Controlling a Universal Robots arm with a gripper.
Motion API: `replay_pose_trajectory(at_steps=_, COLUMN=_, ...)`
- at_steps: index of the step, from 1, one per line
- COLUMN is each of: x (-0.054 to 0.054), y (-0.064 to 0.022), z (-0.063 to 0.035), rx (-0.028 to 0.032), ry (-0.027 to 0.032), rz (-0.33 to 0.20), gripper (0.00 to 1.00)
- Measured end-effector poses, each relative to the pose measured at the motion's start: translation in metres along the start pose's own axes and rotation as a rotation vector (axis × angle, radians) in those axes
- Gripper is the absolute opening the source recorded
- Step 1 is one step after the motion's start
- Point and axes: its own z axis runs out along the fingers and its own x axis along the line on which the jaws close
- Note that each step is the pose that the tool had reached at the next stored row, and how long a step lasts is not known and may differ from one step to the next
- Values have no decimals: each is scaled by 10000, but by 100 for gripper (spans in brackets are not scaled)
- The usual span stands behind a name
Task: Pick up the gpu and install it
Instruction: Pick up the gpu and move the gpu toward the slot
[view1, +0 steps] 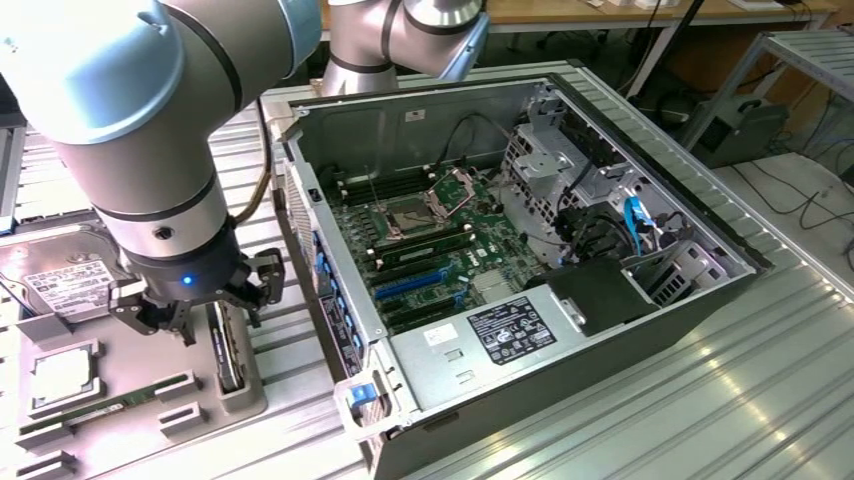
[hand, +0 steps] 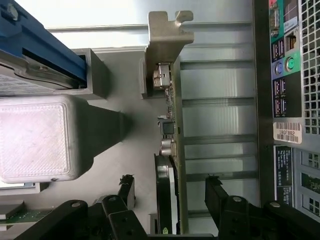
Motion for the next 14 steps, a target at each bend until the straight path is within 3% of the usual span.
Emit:
replay_pose_trajectory(at_steps=8, x=2, y=-2, z=90, rx=3, ry=0, rz=14, gripper=68)
replay_pose_trajectory(at_steps=14, x=2, y=-2, z=97, rx=2, ry=-1, rz=15, gripper=68)
